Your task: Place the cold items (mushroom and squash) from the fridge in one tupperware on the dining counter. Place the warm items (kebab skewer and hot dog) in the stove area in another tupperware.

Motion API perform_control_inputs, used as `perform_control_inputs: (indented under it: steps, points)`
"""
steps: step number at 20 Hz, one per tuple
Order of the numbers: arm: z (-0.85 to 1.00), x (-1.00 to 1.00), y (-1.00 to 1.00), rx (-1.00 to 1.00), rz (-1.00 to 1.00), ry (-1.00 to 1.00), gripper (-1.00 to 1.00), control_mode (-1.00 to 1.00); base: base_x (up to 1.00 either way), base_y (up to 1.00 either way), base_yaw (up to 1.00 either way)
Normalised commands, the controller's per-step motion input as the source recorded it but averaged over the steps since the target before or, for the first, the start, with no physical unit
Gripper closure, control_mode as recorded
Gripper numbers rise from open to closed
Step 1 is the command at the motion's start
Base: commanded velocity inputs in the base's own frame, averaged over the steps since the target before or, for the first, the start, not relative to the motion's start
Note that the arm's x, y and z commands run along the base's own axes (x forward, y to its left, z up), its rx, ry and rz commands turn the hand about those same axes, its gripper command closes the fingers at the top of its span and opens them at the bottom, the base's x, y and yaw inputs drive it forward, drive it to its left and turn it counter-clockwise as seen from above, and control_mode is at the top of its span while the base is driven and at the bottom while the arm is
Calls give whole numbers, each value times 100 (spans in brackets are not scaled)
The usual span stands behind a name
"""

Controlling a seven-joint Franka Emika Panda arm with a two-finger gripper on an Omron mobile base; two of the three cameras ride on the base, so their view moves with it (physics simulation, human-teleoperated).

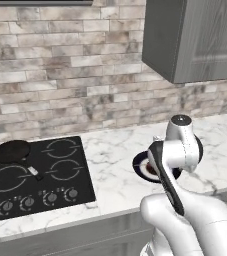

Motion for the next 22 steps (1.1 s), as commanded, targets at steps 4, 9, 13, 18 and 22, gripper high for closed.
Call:
perform_control_inputs:
  steps: [4, 9, 13, 18, 22]
  points:
    - [-29, 50, -12, 6, 0, 0, -100, -100, 0, 0, 0]
    - [-33, 49, -2, 2, 0, 4, -100, -100, 0, 0, 0]
    - [-33, 47, 0, 0, 0, 6, -100, -100, 0, 0, 0]
    - [-29, 49, 0, 0, 0, 4, -100, -100, 0, 0, 0]
    - [-28, 48, 0, 0, 0, 2, -100, -100, 0, 0, 0]
